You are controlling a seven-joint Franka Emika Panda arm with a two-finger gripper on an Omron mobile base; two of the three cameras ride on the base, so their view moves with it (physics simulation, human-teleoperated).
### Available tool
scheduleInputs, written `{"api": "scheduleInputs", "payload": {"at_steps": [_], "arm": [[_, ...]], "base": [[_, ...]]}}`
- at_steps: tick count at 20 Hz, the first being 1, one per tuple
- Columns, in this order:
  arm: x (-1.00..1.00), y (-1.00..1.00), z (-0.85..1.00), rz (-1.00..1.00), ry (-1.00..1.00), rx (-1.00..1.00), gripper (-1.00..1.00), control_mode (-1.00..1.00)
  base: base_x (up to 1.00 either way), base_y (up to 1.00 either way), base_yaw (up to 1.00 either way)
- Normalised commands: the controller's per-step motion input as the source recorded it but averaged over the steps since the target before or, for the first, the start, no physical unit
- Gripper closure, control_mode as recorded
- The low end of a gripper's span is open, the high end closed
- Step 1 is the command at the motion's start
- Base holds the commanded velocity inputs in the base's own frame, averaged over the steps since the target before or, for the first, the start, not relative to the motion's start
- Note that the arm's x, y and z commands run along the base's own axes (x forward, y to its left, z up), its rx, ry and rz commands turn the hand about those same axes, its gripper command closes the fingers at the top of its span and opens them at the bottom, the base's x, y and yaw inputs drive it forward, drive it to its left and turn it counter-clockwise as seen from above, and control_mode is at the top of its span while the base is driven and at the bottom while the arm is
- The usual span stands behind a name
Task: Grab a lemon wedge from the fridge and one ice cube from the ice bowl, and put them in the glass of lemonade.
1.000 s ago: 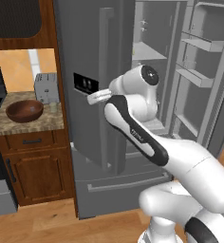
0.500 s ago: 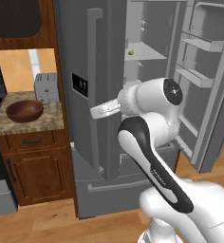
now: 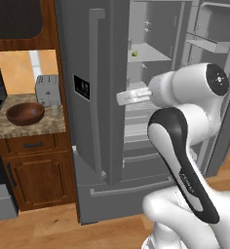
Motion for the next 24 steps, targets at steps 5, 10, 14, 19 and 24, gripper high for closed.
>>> {"api": "scheduleInputs", "payload": {"at_steps": [5,10,14,19,24], "arm": [[0.39,-1.0,0.15,-0.24,0.36,0.05,1.0,-1.0],[0.44,-0.9,-0.29,-0.09,0.05,0.29,1.0,-1.0],[0.42,-0.44,-0.62,-0.01,0.0,0.37,1.0,-1.0],[0.17,0.02,-0.71,-0.02,0.0,0.28,-1.0,-1.0],[0.35,0.32,-0.17,0.06,0.05,0.25,-1.0,-1.0]], "base": [[0.0,0.0,0.0],[0.0,0.0,0.0],[0.0,0.0,0.0],[0.0,0.0,0.0],[0.0,0.0,0.0]]}}
